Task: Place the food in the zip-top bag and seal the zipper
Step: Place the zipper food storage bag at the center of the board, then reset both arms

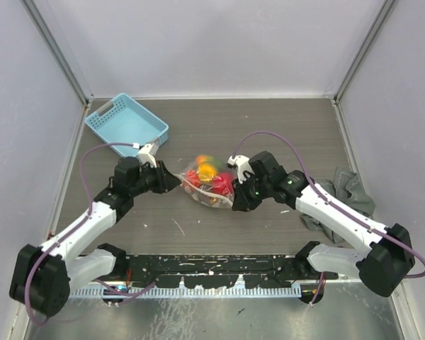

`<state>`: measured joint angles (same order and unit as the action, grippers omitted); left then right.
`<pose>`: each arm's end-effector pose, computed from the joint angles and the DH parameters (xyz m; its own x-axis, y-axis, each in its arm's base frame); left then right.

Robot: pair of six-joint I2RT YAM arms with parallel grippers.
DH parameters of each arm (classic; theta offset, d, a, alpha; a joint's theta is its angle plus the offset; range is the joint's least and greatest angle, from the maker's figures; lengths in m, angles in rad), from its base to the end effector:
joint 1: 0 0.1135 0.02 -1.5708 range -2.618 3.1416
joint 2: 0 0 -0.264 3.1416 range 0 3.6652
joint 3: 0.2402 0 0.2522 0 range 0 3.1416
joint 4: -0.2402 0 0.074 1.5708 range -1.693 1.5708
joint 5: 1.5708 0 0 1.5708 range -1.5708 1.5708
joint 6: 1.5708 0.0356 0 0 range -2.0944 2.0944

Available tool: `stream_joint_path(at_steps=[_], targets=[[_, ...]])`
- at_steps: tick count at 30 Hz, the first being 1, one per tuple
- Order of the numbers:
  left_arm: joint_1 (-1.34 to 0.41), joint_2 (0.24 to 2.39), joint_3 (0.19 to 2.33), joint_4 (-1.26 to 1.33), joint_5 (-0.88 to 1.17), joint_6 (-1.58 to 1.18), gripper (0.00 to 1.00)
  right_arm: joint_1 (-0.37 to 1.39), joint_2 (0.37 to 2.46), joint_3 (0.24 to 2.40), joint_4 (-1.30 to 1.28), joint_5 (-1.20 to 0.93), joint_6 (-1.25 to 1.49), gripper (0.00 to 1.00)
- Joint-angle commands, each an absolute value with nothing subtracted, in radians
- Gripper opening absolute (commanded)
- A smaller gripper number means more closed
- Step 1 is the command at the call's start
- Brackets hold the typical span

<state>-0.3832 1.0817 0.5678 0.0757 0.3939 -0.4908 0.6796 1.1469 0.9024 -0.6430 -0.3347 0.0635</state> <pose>0.2134 -0.1007 0.2330 -0.6617 -0.2025 -0.7219 0.4033 0.7155 -0.5704 0.1728 0.1546 0.2696 -0.6499 -0.4480 -0.6139 -0.7151 0.6340 0.2943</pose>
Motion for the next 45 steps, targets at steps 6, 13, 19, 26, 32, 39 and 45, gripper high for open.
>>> stream_joint_path(at_steps=[6, 13, 19, 26, 32, 39, 45], targets=[[-0.382, 0.818, 0.437, -0.117, 0.303, -0.610, 0.32, 0.690, 1.104, 0.832, -0.541, -0.485, 0.167, 0.12], [-0.382, 0.648, 0.465, -0.257, 0.254, -0.643, 0.52, 0.690, 1.058, 0.892, -0.590, -0.409, 0.138, 0.39], [-0.380, 0.458, 0.565, -0.470, 0.085, -0.643, 0.72, 0.684, 0.975, 0.944, -0.595, -0.187, 0.152, 0.65], [-0.381, 0.364, 0.715, -0.615, -0.109, -0.581, 0.89, 0.617, 0.893, 0.961, -0.570, 0.318, 0.219, 0.95], [-0.381, 0.377, 0.875, -0.704, -0.224, -0.440, 0.98, 0.588, 0.748, 0.891, -0.480, 0.709, 0.259, 1.00], [-0.381, 0.364, 0.880, -0.622, -0.341, -0.346, 0.98, 0.587, 0.528, 0.779, -0.333, 0.917, 0.237, 1.00], [-0.381, 0.331, 0.789, -0.504, -0.408, -0.318, 0.98, 0.588, 0.431, 0.728, -0.282, 1.004, 0.212, 1.00]])
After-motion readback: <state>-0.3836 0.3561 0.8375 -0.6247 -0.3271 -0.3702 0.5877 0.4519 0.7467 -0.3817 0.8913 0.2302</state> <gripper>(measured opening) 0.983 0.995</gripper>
